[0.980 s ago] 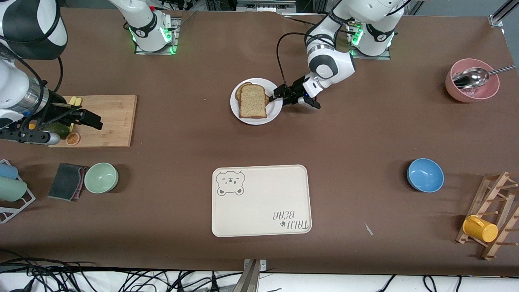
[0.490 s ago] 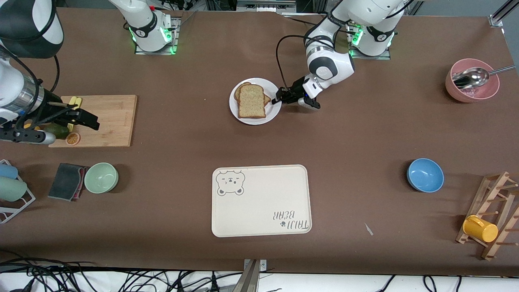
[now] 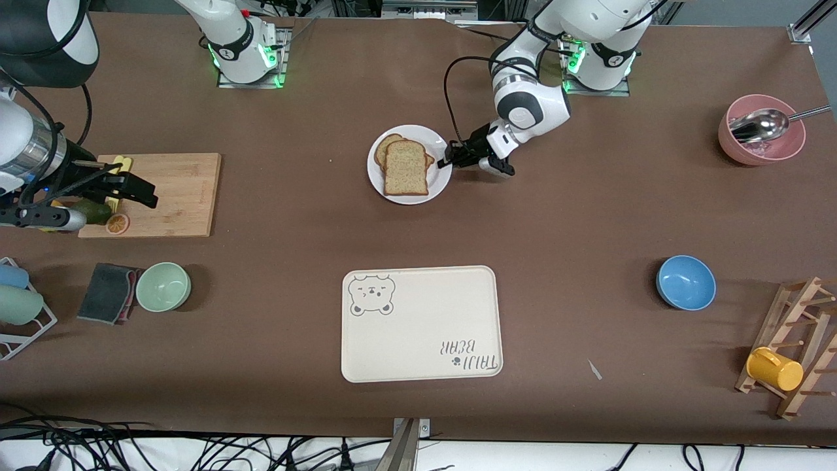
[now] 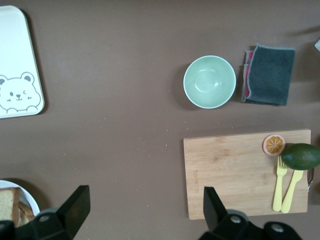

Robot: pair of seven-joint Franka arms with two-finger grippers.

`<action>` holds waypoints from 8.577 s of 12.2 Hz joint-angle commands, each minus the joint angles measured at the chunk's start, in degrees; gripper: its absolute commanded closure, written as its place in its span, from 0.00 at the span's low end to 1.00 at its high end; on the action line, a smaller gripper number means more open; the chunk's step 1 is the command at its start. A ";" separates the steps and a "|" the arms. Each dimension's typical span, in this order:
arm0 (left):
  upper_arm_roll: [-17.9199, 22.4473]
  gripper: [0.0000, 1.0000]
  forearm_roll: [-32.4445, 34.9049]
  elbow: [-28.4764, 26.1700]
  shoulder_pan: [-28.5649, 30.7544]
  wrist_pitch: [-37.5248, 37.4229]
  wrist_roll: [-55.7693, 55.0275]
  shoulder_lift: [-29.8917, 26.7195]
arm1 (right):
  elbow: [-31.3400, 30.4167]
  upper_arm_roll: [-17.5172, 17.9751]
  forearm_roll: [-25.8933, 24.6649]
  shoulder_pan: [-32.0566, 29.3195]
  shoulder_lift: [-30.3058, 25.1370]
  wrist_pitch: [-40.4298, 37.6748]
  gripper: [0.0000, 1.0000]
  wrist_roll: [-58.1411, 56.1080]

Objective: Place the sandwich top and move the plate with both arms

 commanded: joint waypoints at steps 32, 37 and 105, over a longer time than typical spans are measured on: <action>12.64 1.00 -1.84 47.97 4.04 1.64 2.41 23.57 | 0.92 0.48 -4.13 2.06 -0.02 -2.77 0.00 -3.29; 13.17 1.00 -1.93 48.67 2.27 1.64 2.50 25.07 | 1.00 -1.36 -4.21 1.71 -0.11 -4.00 0.00 -5.05; 20.10 0.00 98.14 32.94 14.31 -12.83 -80.89 1.43 | -4.01 -3.03 -2.10 2.15 -5.64 -5.58 0.00 -1.10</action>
